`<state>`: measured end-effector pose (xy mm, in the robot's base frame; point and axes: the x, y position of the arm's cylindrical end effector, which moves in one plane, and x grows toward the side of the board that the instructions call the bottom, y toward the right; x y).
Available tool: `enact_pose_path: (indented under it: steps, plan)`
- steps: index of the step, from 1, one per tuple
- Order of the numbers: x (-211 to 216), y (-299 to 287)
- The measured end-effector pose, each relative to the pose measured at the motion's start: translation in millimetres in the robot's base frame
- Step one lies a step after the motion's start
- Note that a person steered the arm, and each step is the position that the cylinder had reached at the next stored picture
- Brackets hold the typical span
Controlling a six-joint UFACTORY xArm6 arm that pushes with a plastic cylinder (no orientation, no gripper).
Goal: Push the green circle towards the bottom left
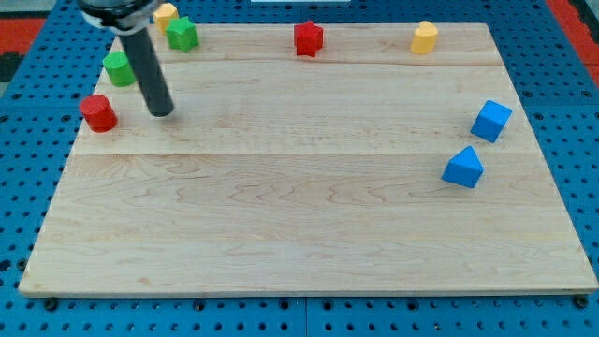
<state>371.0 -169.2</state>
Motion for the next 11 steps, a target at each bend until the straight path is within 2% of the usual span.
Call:
enact_pose_path:
  steps: [2, 4, 5, 6, 7, 8, 9, 10, 11]
  plan:
    - [-79.8, -4.1]
    - [-135.1, -73.7]
    - [-95.9, -94.1]
    - [-35.6, -90.2]
    - [-10.1, -62.6]
    - [36.1, -53.5]
    - [21.9, -33.4]
    - [37.1, -4.2]
    - [94.5, 4.6]
